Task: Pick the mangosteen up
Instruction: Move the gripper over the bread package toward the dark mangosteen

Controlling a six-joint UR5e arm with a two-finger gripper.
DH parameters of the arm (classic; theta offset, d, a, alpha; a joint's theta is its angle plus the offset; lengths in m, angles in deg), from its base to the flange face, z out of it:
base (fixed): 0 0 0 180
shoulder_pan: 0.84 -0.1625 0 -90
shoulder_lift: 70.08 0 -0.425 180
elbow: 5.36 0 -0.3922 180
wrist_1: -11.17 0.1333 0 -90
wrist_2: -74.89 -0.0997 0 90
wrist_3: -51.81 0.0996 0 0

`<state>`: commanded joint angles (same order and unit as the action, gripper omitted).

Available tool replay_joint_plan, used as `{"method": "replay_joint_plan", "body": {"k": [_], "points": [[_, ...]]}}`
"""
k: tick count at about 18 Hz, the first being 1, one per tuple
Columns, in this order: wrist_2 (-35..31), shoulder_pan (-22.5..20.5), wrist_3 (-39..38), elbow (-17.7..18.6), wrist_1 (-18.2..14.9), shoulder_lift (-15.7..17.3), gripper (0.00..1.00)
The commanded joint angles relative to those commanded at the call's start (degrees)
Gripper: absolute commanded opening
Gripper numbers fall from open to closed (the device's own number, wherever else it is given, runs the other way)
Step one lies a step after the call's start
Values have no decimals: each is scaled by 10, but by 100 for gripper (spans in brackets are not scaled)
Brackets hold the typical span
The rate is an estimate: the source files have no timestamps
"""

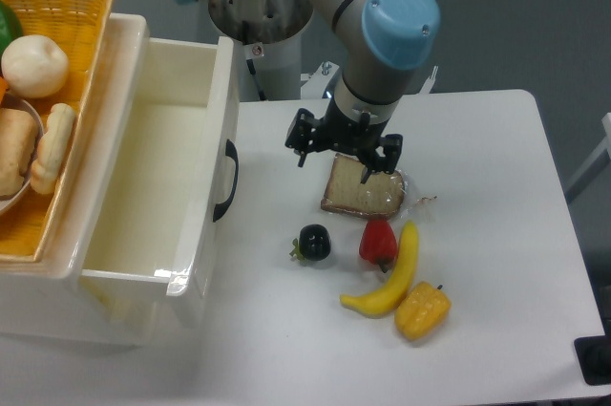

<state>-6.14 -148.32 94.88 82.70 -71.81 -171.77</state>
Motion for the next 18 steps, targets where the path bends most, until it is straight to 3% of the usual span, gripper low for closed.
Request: {"method": "replay_joint_plan", "body": {"k": [3, 9, 13, 18], "points": [[1, 1, 4, 0, 4, -8, 100], [0, 6, -18, 11, 45, -22, 100], [6, 14, -20, 29, 96, -41, 100], [4, 25, -26, 31, 98, -78, 100]]}}
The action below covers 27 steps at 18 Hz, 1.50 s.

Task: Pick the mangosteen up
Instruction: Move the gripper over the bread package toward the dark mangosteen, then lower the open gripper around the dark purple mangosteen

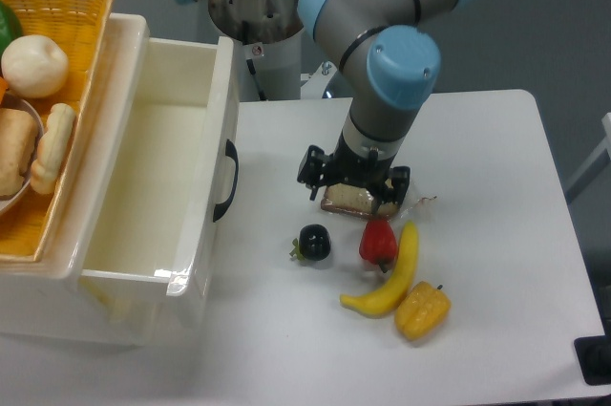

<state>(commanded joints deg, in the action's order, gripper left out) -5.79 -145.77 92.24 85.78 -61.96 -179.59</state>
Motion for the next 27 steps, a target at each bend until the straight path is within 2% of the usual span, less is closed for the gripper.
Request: {"method": "replay_joint_plan", "body": {"k": [3, 11, 17, 27], "points": [[-6, 11, 20, 3, 0, -18, 100], [-68, 40, 208, 14, 1, -50, 100], [-80, 43, 342, -3, 6, -68, 100], [-82, 55, 372, 1, 29, -99, 100]]}}
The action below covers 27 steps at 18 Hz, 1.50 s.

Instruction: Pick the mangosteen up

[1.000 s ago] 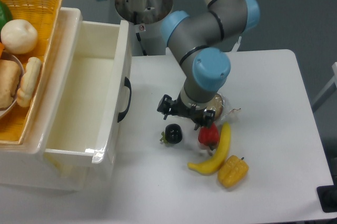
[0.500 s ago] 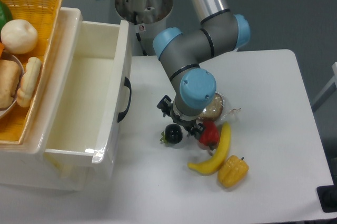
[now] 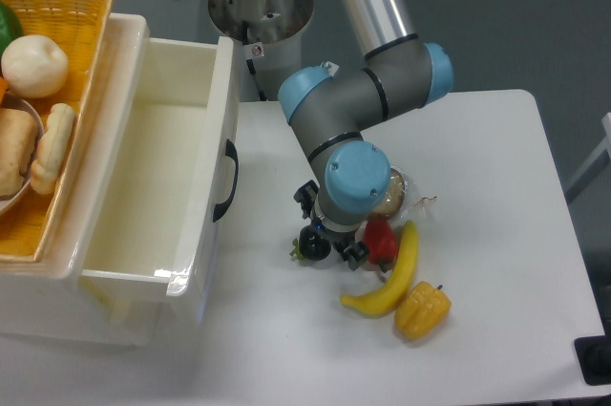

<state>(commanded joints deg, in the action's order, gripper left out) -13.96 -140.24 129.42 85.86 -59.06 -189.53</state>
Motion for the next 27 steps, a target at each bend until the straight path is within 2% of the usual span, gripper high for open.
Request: {"method": "replay_joint_plan", "body": {"k": [8, 10, 11, 12, 13, 16, 18, 23, 27], "points": [[0, 4, -1, 11, 2, -4, 100], [-3, 4, -4, 11, 3, -11, 97], [-6, 5, -6, 11, 5, -14, 92], [-9, 7, -8, 11, 6, -15, 83], [-10, 8, -11, 11, 6, -14, 69], [-10, 8, -13, 11, 4, -9, 40], [-11, 6, -12, 11, 1, -5, 28], [-10, -13, -6, 3, -8, 38, 28], [1, -38, -5, -23, -45, 65, 28]]}}
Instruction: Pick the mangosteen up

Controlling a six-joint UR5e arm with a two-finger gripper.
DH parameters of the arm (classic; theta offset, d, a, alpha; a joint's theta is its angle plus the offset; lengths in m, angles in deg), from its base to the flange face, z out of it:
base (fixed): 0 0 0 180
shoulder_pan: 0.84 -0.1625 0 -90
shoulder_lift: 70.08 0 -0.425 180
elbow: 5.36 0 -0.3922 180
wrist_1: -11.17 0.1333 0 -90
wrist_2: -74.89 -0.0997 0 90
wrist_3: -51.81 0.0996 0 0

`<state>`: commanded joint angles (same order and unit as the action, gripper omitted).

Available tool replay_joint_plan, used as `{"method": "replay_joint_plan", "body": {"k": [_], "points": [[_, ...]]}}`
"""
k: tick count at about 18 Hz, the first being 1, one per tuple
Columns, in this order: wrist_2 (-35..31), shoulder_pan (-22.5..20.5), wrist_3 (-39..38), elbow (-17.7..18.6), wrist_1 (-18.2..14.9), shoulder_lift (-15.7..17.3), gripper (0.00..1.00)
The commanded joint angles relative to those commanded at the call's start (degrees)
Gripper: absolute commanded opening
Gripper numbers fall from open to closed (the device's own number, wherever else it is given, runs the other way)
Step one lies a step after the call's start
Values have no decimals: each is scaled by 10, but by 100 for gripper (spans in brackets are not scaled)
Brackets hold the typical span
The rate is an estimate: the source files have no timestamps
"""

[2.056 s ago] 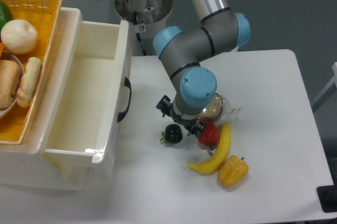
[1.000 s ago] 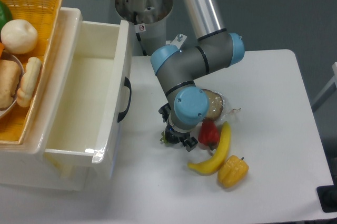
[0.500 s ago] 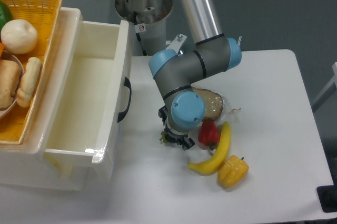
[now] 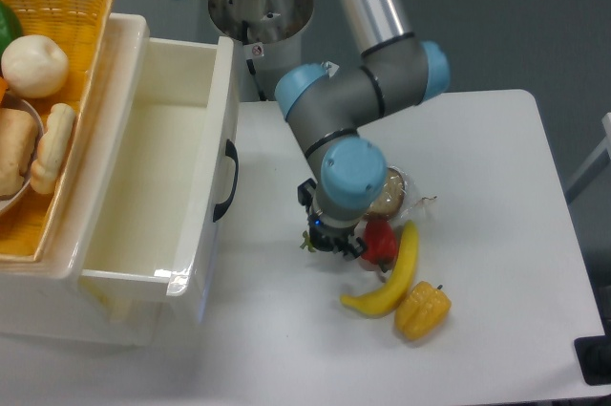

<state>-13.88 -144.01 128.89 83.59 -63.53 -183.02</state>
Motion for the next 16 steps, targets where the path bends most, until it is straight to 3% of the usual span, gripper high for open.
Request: {"method": "replay_joint_plan", "body": {"k": [3, 8, 16], "points": [[32, -20, 0, -26, -46, 16, 28], [47, -56, 0, -25, -70, 48, 28], [48, -73, 1, -16, -74, 73, 28]]}}
